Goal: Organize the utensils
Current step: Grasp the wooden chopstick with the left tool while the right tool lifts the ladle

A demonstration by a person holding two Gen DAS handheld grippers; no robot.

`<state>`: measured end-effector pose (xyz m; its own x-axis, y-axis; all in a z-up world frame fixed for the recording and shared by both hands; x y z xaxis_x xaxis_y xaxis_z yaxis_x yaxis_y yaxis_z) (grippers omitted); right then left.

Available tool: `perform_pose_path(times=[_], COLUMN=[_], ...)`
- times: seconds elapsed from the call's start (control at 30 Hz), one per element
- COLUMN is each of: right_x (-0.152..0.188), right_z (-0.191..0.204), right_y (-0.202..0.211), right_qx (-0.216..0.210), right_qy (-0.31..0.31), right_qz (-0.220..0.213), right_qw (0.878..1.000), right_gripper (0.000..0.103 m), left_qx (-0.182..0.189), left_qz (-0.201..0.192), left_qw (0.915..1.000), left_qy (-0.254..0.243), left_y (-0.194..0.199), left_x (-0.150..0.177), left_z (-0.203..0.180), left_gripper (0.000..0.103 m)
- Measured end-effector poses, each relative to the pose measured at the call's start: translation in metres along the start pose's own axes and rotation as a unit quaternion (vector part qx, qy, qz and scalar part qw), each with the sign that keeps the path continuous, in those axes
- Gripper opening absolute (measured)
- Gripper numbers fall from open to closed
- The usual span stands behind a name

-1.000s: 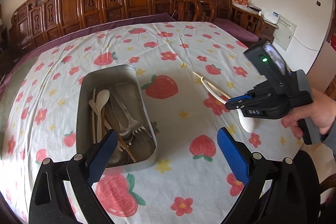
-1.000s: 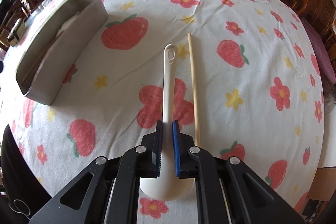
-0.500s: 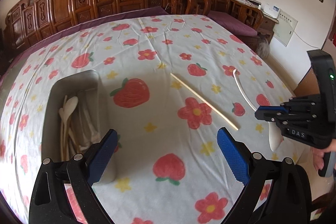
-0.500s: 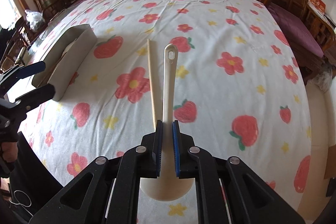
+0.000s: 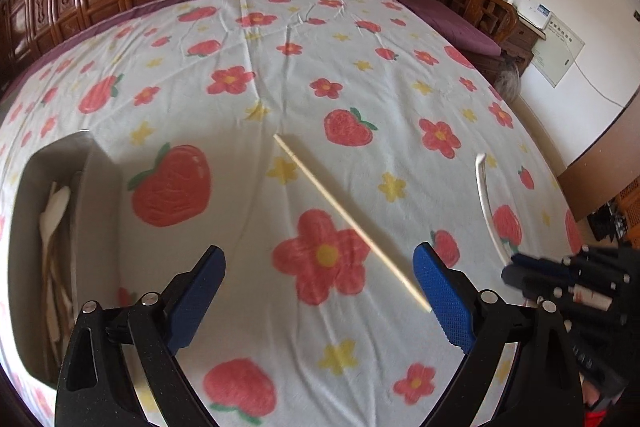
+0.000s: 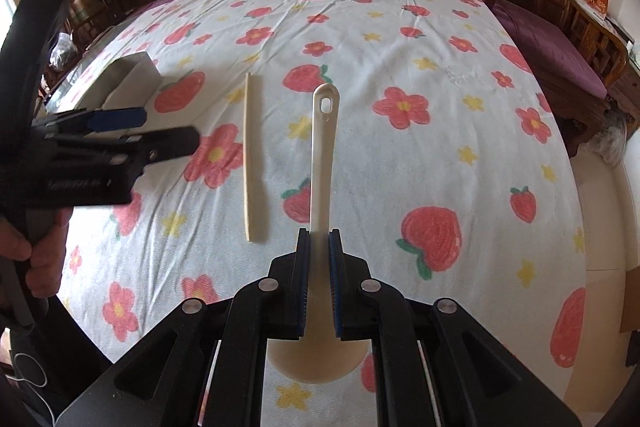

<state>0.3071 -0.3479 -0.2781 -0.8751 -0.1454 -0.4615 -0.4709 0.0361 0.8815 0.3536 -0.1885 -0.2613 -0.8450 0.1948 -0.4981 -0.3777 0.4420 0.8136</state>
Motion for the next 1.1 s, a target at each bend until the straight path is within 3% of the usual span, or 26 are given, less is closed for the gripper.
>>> perform_pose_path(times=[0.17,0.37,0.5,0.73,0.8,0.93,1.1], right_x=[0.001,0.0,-0.001,-0.002,-0.002,-0.004,-0.005], right_z=[-0.01,-0.021,-0.025,-0.022,-0.021,-0.02,-0.019], right_y=[-0.004,-0.004,-0.002,-0.001,0.0,0.004,0.006], right_qx=[0.003,0.003,-0.002,-0.005,-0.008,-0.01,-0.012], right_qy=[-0.007,-0.021,-0.026,-0.022,-0.021,-0.02,-0.021], right_qz=[0.004,0.003,0.001,-0.001,-0.003,-0.007,-0.011], right_qw=[1.0,1.0,1.0,1.0,1.0,1.0,1.0], right_gripper=[0.011,0.011,0.011,0.011,0.011,0.011,0.011], left_qx=[0.014,0.017,-0.009,-0.075,-0.077,-0.077,-0.067], left_qz=[0.022,0.044,0.065,0.085,0.086,0.09,0.096], left_qw=[0.9992,0.998,0.9971,0.9935,0.9932,0.9927,0.9925], left_qy=[0.031,0.043,0.038,0.011,0.014,0.022,0.033], left_y=[-0.023,-0.045,-0.061,-0.068,-0.066,-0.061,-0.059], left_x=[-0.006,-0.012,-0.016,-0.014,-0.012,-0.011,-0.008], left_z=[-0.005,-0.013,-0.019,-0.023,-0.021,-0.015,-0.01], left_gripper=[0.075,0.055,0.041,0.034,0.029,0.008,0.004])
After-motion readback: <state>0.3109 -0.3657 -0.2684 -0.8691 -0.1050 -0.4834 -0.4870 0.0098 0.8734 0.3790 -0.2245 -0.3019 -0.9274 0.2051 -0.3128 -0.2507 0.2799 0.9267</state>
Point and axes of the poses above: each gripper's, at about its wrist camera, not at the fingertips, and y roughly against the way its jaws point, z to its left, x to its underside, the point moved 4 cm from there along -y, roughly the way its jaws point, and after that the axes turned 11 degrees about x, right-handed, at the moved point
